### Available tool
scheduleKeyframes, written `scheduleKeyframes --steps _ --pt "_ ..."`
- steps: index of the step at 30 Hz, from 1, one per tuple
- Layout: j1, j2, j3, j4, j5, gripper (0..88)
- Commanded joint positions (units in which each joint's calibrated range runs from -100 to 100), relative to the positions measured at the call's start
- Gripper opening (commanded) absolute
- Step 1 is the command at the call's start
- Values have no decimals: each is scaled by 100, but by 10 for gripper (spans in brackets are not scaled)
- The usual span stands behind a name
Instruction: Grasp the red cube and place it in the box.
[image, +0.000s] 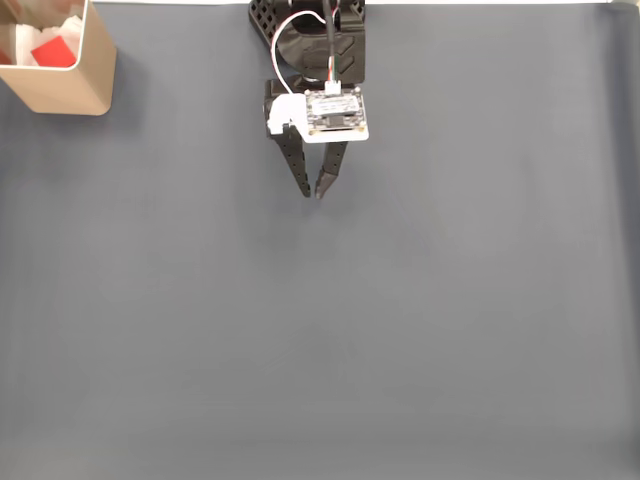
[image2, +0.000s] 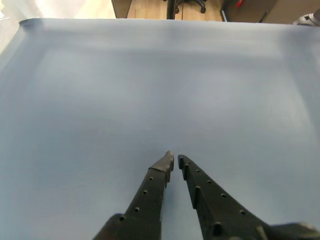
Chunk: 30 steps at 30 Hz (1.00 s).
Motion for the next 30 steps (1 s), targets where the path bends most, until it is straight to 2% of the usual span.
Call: scheduleKeyframes --steps 1,6,17,30 --pt "-2 -203 60 145 -103 0" --pt "118 -619 425 481 -127 0" --pt "104 -1044 434 2013 -225 0" --pt "104 -1451 443 3038 -230 0"
